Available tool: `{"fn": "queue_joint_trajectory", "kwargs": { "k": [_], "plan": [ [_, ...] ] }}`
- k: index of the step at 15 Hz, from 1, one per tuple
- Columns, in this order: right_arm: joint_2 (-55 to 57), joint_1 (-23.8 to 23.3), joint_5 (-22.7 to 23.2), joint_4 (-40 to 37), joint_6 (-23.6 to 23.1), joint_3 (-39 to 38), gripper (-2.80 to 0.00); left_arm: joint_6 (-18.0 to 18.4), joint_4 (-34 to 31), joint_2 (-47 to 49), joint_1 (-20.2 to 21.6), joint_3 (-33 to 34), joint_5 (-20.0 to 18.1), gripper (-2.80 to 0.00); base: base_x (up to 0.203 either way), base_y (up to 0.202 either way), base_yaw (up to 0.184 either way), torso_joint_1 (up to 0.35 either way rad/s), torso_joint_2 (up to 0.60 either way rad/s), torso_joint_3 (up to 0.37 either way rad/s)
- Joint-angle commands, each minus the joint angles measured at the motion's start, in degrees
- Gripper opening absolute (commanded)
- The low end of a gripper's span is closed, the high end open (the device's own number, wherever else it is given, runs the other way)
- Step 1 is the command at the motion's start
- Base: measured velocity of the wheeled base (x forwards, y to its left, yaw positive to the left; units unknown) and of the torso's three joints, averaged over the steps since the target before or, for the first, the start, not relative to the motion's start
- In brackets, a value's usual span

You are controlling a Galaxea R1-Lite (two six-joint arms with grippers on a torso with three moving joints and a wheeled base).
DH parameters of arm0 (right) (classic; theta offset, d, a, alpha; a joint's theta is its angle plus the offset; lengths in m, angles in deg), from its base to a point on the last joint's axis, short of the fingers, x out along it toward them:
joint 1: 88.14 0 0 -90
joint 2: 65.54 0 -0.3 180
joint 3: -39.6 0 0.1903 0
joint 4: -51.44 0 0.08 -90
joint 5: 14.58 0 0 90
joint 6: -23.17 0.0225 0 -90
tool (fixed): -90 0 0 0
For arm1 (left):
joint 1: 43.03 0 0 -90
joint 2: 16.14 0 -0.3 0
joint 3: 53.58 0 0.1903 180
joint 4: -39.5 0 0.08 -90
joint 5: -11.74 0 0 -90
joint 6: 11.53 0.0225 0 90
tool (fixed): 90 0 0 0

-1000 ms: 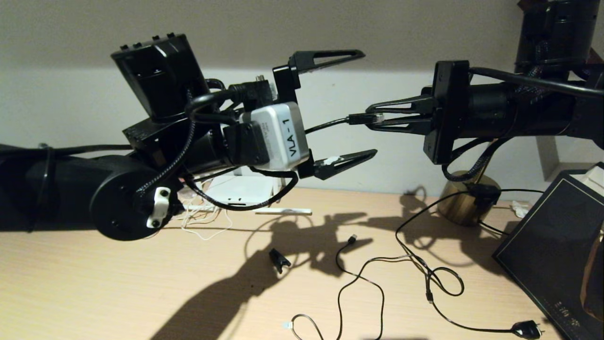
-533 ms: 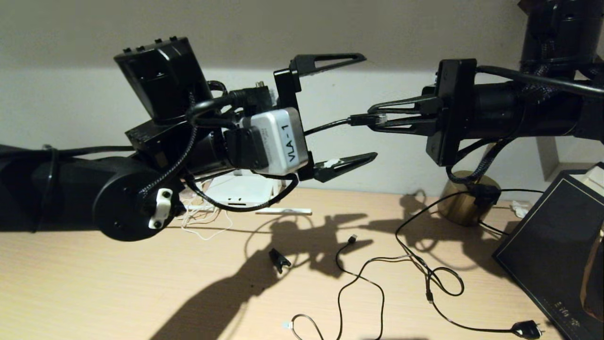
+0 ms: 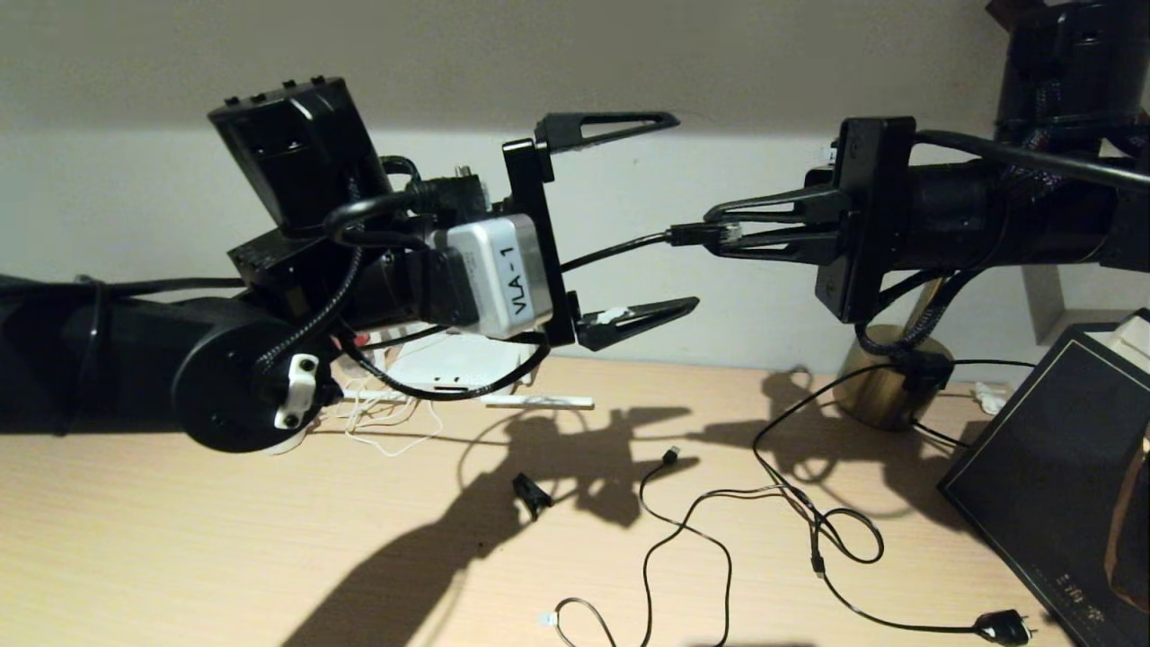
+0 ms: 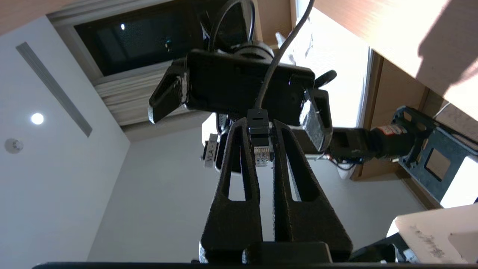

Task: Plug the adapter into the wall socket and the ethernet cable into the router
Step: Hand it to the other hand

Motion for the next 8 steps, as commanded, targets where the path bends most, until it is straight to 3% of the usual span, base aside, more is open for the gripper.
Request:
{"fn": "queue_joint_trajectory", "kwargs": {
  "k": [1,8],
  "plan": [
    [-0.11,0.05,0.78,0.15,0.45,-0.32,-2.80,0.36,0.29,-0.04,0.26,0.04,-0.25,0.00,0.000,0.000,0.000,0.000,0.00,0.000],
    [-0.11,0.05,0.78,0.15,0.45,-0.39,-2.80,0.18,0.29,0.17,0.26,0.22,-0.17,0.00,0.000,0.000,0.000,0.000,0.00,0.000]
  ]
}}
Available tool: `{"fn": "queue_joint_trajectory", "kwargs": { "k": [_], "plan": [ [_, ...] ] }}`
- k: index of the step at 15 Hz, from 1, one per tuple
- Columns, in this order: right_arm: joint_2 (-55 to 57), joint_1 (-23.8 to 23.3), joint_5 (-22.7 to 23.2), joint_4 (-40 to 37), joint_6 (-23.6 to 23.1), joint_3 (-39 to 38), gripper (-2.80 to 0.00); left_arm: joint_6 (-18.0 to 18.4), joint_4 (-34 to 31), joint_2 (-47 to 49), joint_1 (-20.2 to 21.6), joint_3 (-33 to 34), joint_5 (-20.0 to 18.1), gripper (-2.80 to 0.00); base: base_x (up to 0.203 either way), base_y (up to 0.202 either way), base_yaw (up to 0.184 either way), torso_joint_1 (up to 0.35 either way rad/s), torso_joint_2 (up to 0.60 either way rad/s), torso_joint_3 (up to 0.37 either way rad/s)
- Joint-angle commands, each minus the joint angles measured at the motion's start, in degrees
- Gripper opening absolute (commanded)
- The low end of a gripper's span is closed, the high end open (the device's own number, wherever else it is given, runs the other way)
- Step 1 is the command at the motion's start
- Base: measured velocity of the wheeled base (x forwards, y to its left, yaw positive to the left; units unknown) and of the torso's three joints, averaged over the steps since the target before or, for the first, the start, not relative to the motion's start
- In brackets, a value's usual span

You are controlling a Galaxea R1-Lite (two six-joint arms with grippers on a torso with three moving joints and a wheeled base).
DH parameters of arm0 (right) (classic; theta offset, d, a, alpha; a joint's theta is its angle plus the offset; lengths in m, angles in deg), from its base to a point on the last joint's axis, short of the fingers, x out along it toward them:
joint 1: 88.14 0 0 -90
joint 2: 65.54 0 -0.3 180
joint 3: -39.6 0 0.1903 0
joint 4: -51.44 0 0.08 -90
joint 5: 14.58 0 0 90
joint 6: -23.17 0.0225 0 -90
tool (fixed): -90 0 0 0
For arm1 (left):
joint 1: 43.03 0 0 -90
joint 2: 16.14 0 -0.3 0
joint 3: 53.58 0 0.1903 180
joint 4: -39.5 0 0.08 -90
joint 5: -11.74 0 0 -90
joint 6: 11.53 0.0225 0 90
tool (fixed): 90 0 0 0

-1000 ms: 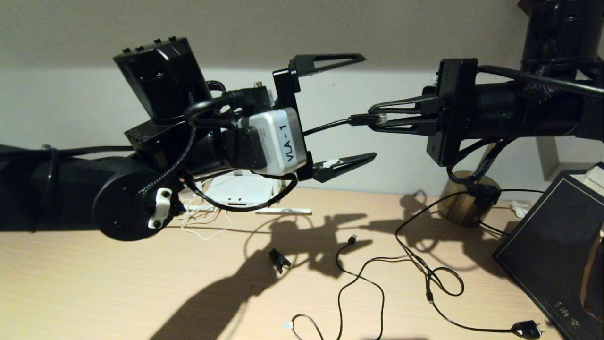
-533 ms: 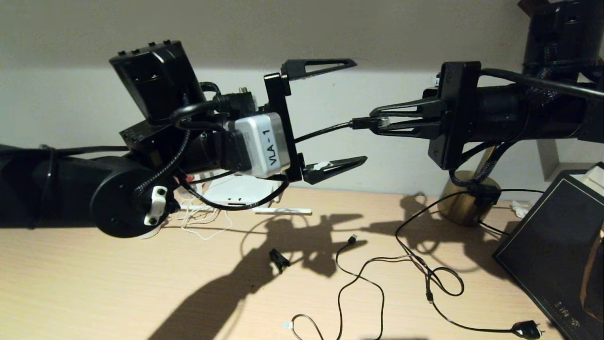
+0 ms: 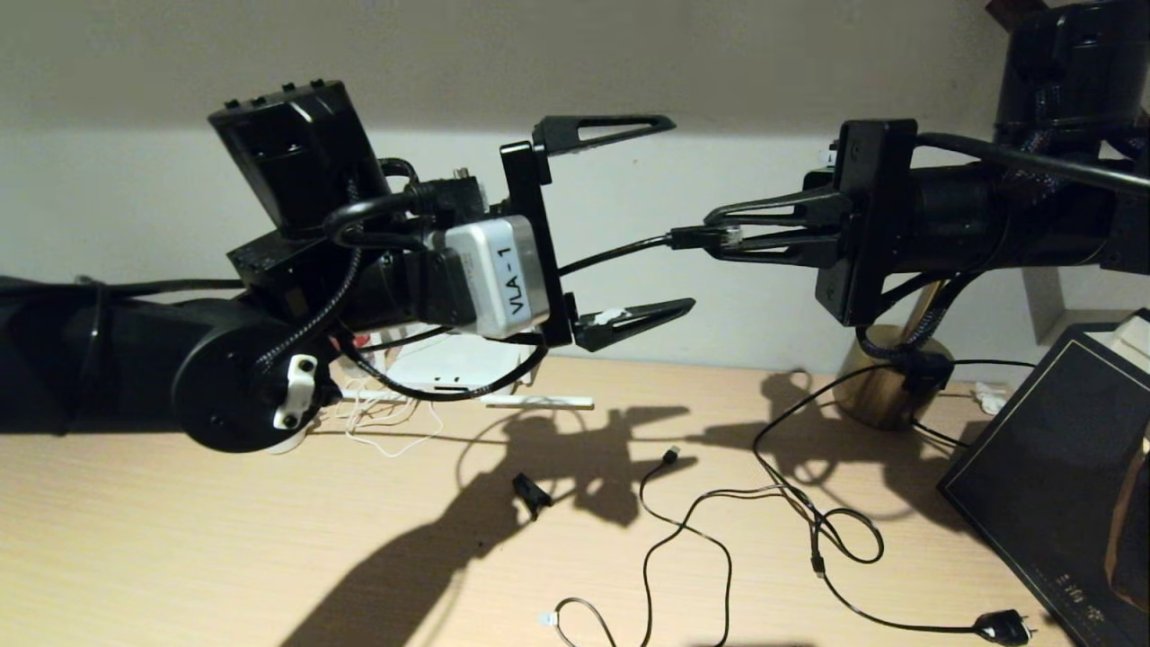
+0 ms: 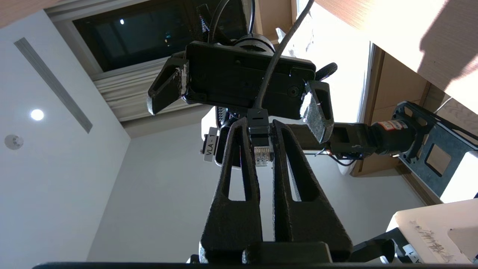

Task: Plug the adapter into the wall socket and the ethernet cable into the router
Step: Hand it to the other hand

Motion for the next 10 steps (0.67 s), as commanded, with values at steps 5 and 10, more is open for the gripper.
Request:
{"fn": "queue_joint_trajectory", "kwargs": {
  "k": [5,10],
  "plan": [
    [0.16,0.02,0.30,0.16,0.37,-0.05,-2.80,0.25,0.26,0.13,-0.11,-0.02,-0.14,0.00,0.000,0.000,0.000,0.000,0.00,0.000],
    [0.25,0.02,0.12,0.16,0.37,-0.14,-2.80,0.25,0.18,0.13,-0.11,-0.02,-0.05,-2.80,0.000,0.000,0.000,0.000,0.00,0.000]
  ]
}}
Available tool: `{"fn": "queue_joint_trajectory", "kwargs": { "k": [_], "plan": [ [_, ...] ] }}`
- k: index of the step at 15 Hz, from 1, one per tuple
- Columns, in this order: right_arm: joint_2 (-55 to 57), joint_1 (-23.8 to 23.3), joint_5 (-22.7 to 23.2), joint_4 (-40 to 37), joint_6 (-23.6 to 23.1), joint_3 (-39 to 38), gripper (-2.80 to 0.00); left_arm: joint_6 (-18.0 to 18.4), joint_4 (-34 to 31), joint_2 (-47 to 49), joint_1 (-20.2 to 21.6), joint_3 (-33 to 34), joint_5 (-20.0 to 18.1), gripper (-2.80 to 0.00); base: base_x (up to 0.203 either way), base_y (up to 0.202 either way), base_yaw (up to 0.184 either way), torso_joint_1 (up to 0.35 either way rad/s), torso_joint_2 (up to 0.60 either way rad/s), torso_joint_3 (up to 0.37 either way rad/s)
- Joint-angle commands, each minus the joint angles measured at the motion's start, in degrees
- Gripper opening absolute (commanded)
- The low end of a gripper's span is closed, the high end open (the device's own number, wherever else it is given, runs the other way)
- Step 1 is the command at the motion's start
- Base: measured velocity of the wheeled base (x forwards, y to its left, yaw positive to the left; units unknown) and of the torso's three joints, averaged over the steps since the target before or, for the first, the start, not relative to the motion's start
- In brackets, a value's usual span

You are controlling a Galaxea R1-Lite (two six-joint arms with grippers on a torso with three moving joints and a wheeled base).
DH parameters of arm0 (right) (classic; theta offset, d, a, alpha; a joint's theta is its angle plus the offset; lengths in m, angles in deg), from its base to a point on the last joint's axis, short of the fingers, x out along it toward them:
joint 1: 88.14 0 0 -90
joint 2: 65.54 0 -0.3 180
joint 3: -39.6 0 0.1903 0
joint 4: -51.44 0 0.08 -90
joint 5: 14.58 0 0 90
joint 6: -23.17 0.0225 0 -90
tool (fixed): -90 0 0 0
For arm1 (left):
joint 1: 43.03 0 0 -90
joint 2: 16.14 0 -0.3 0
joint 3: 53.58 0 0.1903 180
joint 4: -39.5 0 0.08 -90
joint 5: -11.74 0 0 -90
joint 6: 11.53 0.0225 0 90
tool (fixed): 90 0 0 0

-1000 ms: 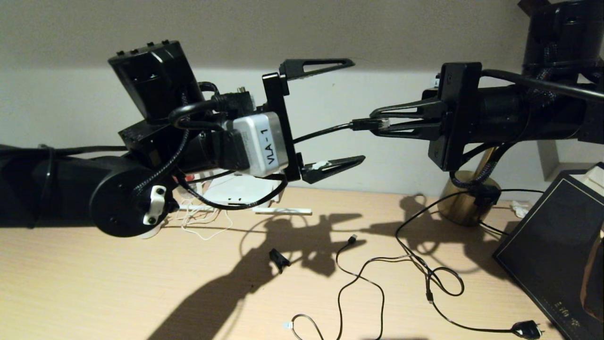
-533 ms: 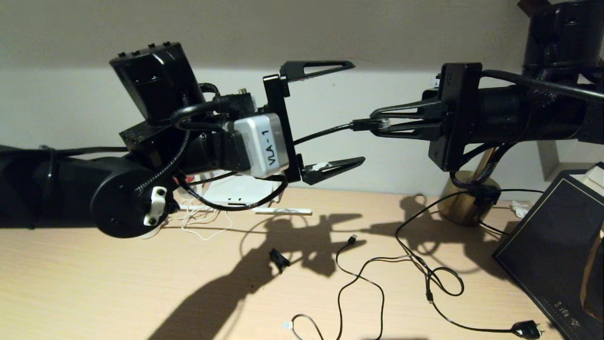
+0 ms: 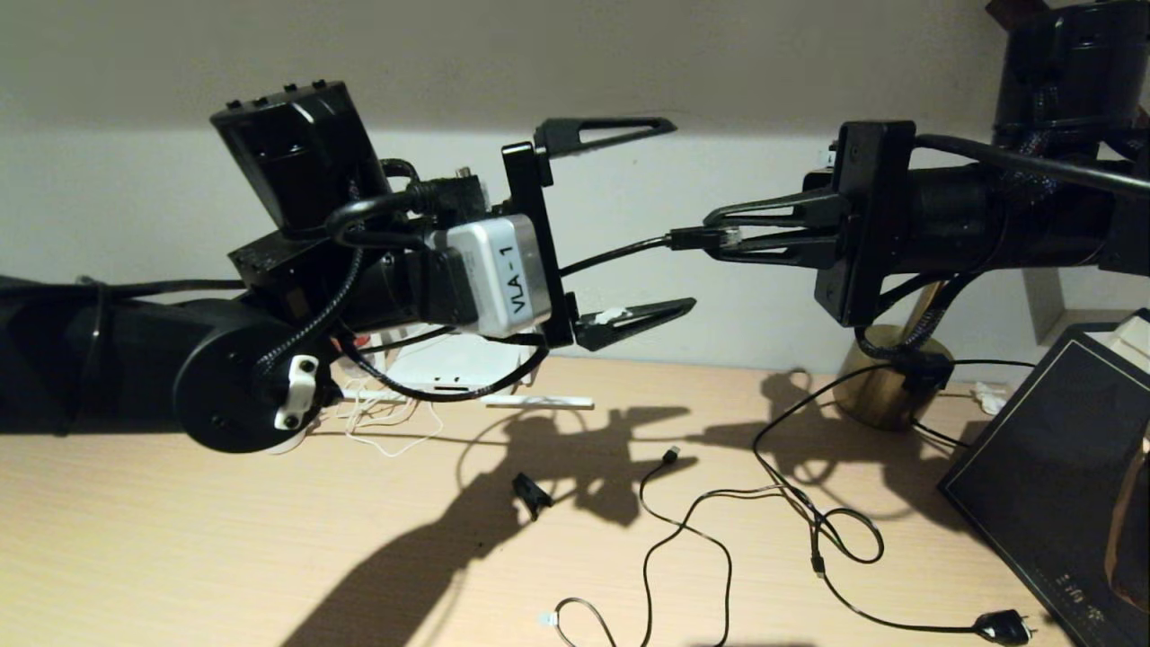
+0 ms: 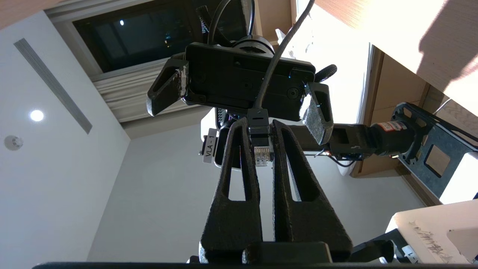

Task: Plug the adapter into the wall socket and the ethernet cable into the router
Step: Hand it to the other hand

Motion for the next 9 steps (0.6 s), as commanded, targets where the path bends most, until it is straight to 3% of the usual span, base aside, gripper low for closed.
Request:
{"fn": "queue_joint_trajectory", "kwargs": {
  "k": [1,9],
  "plan": [
    [0.14,0.02,0.32,0.05,0.48,-0.08,-2.80,0.40,0.30,0.08,0.00,-0.02,-0.22,-2.80,0.000,0.000,0.000,0.000,0.00,0.000],
    [0.14,0.02,0.32,0.05,0.48,0.01,-2.80,0.40,0.30,0.26,-0.71,0.06,-0.13,-2.80,0.000,0.000,0.000,0.000,0.00,0.000]
  ]
}}
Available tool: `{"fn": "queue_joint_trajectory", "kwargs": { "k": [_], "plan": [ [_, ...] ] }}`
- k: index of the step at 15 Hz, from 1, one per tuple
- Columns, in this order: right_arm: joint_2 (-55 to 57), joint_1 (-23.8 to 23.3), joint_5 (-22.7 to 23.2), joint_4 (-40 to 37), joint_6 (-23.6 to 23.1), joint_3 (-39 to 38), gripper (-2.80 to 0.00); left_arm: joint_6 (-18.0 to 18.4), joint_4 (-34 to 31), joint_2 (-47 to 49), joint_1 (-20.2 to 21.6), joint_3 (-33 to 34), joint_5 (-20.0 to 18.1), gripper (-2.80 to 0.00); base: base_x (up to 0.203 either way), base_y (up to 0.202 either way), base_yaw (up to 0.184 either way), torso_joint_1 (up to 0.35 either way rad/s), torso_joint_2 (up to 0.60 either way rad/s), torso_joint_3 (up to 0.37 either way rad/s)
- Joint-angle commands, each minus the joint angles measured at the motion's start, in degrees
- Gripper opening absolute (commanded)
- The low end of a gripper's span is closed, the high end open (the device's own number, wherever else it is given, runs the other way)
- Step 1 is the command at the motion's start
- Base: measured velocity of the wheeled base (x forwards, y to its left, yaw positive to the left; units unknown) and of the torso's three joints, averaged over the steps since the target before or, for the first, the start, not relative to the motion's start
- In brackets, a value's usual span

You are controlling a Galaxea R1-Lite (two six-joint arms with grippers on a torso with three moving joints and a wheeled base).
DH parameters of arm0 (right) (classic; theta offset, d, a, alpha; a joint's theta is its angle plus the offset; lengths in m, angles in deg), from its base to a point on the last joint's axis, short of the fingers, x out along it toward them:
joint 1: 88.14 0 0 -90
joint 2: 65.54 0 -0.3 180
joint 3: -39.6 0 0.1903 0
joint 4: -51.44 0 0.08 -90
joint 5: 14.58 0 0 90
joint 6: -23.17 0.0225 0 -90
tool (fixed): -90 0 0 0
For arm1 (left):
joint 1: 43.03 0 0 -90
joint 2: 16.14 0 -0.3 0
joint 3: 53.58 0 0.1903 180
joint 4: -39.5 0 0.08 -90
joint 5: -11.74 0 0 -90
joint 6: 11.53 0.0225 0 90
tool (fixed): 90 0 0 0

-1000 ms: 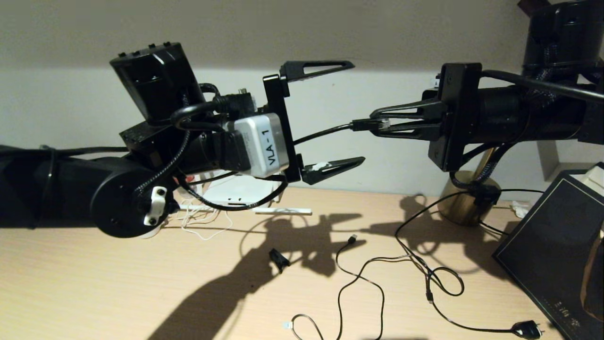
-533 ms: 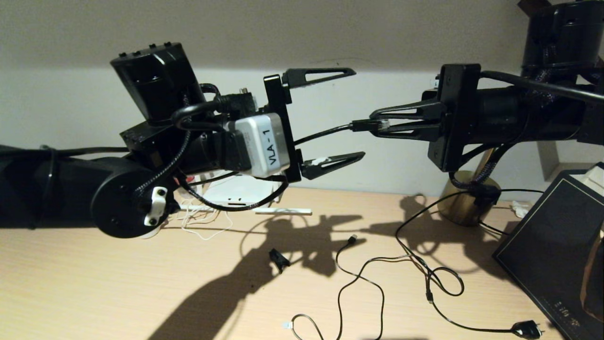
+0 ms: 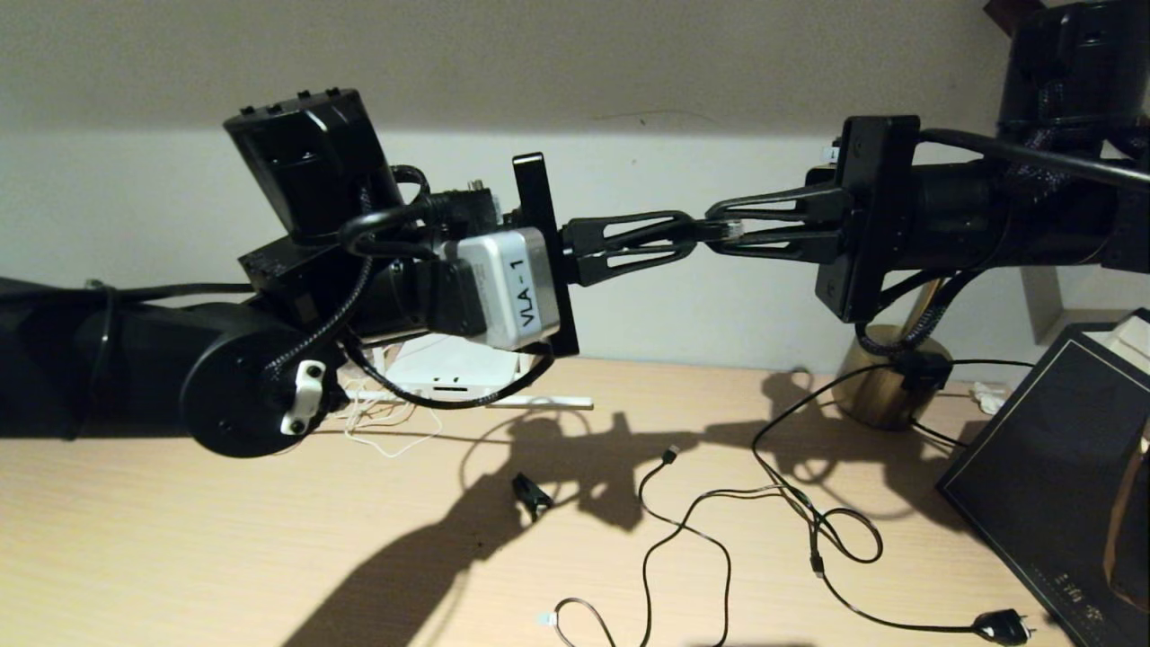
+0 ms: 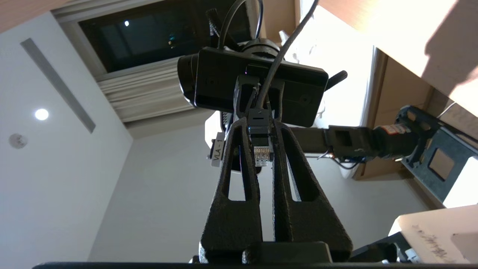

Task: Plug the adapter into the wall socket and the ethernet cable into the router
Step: Hand it to the other hand

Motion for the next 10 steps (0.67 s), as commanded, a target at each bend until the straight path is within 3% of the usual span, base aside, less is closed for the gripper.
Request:
{"fn": "queue_joint_trajectory", "kwargs": {
  "k": [1,8,9,10],
  "plan": [
    [0.06,0.05,0.40,-0.11,0.47,-0.08,-2.80,0.36,0.54,0.13,-0.29,-0.05,-0.17,-2.80,0.000,0.000,0.000,0.000,0.00,0.000],
    [0.06,0.05,0.05,-0.11,0.27,-0.16,-2.80,0.36,0.59,0.13,-0.44,0.67,-0.08,-2.80,0.000,0.000,0.000,0.000,0.00,0.000],
    [0.06,0.05,0.09,-0.11,0.20,-0.08,0.00,0.36,0.59,0.05,-0.44,1.16,-0.08,-2.80,0.000,0.000,0.000,0.000,0.00,0.000],
    [0.06,0.05,0.14,-0.11,0.20,-0.16,0.00,0.36,0.50,-0.04,-0.44,1.27,0.00,-2.80,0.000,0.000,0.000,0.000,0.00,0.000]
  ]
}}
